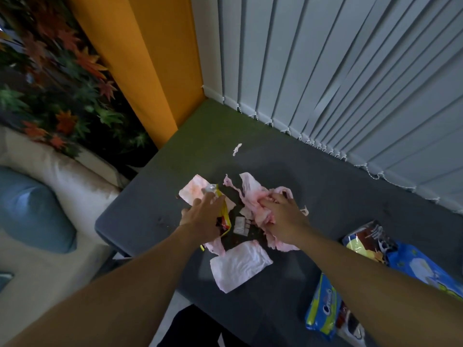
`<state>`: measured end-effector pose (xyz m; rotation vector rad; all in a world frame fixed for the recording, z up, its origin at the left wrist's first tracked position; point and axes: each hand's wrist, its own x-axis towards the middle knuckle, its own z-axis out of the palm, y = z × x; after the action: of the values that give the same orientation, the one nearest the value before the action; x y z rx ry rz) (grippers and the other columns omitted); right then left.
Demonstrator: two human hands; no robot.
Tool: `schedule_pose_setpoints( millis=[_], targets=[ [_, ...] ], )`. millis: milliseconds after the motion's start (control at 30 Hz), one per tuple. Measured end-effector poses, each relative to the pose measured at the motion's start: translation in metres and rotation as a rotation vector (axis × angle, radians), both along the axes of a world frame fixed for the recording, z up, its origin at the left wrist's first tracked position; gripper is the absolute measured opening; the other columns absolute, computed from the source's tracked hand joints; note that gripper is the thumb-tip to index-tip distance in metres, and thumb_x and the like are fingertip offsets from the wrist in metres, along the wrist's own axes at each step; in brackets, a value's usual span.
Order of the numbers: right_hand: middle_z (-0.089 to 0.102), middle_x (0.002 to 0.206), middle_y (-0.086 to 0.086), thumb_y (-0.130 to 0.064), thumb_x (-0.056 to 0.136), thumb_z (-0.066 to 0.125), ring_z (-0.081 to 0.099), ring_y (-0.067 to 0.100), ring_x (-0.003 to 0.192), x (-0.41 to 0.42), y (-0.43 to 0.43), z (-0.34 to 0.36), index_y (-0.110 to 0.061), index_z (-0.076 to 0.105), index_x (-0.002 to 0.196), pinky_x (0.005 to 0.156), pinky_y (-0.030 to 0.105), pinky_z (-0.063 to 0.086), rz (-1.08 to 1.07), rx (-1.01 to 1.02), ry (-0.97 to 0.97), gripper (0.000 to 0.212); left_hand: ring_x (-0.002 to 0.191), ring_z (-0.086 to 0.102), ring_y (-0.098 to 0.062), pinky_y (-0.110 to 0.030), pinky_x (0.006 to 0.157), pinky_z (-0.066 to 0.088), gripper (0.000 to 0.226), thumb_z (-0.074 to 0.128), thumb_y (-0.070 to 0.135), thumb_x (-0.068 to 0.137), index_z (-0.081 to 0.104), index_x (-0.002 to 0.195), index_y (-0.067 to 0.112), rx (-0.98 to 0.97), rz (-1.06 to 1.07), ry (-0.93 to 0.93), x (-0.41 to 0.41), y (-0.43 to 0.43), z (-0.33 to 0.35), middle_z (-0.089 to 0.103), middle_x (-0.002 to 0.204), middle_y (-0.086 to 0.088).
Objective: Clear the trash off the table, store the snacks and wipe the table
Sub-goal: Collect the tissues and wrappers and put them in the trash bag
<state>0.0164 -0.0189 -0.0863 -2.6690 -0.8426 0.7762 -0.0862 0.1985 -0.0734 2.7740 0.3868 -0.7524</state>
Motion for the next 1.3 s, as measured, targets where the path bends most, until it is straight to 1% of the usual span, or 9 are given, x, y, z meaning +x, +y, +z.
schedule_pose_setpoints(
  millis=[167, 267, 467, 633, 767, 900, 1033, 1167, 1300],
  targets=[
    [0.051, 0.119, 0.000, -0.017, 0.077, 0.074, 0.048, 0.022, 0.116, -0.004, 0.003, -0.002, -0.025, 0.064, 0.123, 0.099, 0.034, 0.044, -0.089, 0.136, -0.027, 0.048, 0.132, 0.045, -0.032, -0.047, 0.100, 0.047, 0.089, 0.066, 0.015, 0.090, 0.011, 0.158, 0.022, -0.017, 0.045, -0.027, -0.003, 0.005, 0.002, 0.032, 0.153, -0.009],
    [0.050, 0.108, -0.001, -0.016, 0.076, 0.074, 0.051, 0.020, 0.104, -0.001, 0.004, 0.001, -0.024, 0.066, 0.120, 0.089, 0.033, 0.047, -0.119, 0.165, -0.020, 0.045, 0.130, 0.047, -0.031, -0.042, 0.102, 0.047, 0.060, 0.057, 0.016, 0.096, 0.032, 0.151, 0.016, -0.039, 0.061, -0.020, -0.002, 0.012, 0.008, 0.037, 0.149, -0.011],
    [0.051, 0.118, -0.002, -0.024, 0.077, 0.071, 0.050, 0.021, 0.109, 0.005, 0.011, 0.010, -0.027, 0.058, 0.126, 0.087, 0.041, 0.050, -0.242, 0.136, -0.058, 0.050, 0.115, 0.054, -0.030, -0.037, 0.090, 0.048, 0.038, 0.052, 0.025, 0.100, 0.049, 0.136, 0.011, -0.081, 0.159, -0.143, 0.009, 0.025, 0.019, 0.048, 0.129, -0.011],
    [0.048, 0.122, 0.003, -0.020, 0.074, 0.071, 0.050, 0.026, 0.111, 0.008, 0.012, 0.014, -0.024, 0.049, 0.130, 0.090, 0.042, 0.048, -0.274, 0.111, -0.047, 0.061, 0.126, 0.047, -0.032, -0.045, 0.099, 0.047, 0.056, 0.057, 0.033, 0.095, 0.039, 0.146, 0.019, -0.123, 0.150, -0.117, 0.011, 0.026, 0.014, 0.040, 0.139, -0.009],
    [0.042, 0.131, 0.006, -0.027, 0.074, 0.075, 0.047, 0.027, 0.117, 0.007, 0.006, 0.009, -0.024, 0.043, 0.138, 0.098, 0.041, 0.046, -0.200, 0.065, -0.012, 0.072, 0.143, 0.029, -0.031, -0.052, 0.114, 0.031, 0.085, 0.065, 0.044, 0.087, 0.020, 0.157, 0.029, -0.085, 0.074, -0.027, 0.013, 0.022, 0.009, 0.021, 0.162, -0.001],
    [0.039, 0.139, 0.010, -0.032, 0.076, 0.076, 0.044, 0.030, 0.124, 0.007, 0.000, 0.001, -0.020, 0.045, 0.141, 0.105, 0.045, 0.043, -0.179, 0.065, 0.016, 0.073, 0.142, 0.029, -0.032, -0.051, 0.112, 0.034, 0.097, 0.069, 0.059, 0.079, 0.017, 0.156, 0.029, -0.076, 0.048, 0.050, 0.012, 0.025, 0.001, 0.013, 0.165, 0.001],
    [0.048, 0.128, 0.006, -0.023, 0.077, 0.077, 0.051, 0.026, 0.114, 0.009, 0.003, 0.004, -0.020, 0.051, 0.137, 0.099, 0.041, 0.048, -0.211, 0.115, 0.027, 0.065, 0.135, 0.035, -0.032, -0.050, 0.105, 0.044, 0.097, 0.076, 0.040, 0.075, 0.021, 0.153, 0.024, -0.119, 0.096, -0.005, 0.011, 0.027, -0.002, 0.024, 0.158, -0.002],
    [0.060, 0.116, 0.003, -0.015, 0.085, 0.066, 0.061, 0.025, 0.103, 0.012, 0.004, 0.007, -0.027, 0.054, 0.136, 0.087, 0.038, 0.054, -0.241, 0.171, 0.007, 0.053, 0.137, 0.036, -0.032, -0.047, 0.108, 0.042, 0.092, 0.072, 0.026, 0.077, 0.024, 0.154, 0.020, -0.197, 0.166, -0.069, 0.010, 0.030, 0.001, 0.029, 0.157, -0.003],
    [0.065, 0.094, -0.001, -0.015, 0.091, 0.055, 0.063, 0.023, 0.088, 0.016, 0.006, 0.009, -0.017, 0.068, 0.111, 0.067, 0.025, 0.048, -0.233, 0.195, 0.005, 0.024, 0.136, 0.038, -0.032, -0.044, 0.109, 0.040, 0.085, 0.069, 0.028, 0.080, 0.028, 0.153, 0.016, -0.175, 0.185, -0.126, 0.013, 0.036, 0.004, 0.035, 0.154, -0.007]
  ],
)
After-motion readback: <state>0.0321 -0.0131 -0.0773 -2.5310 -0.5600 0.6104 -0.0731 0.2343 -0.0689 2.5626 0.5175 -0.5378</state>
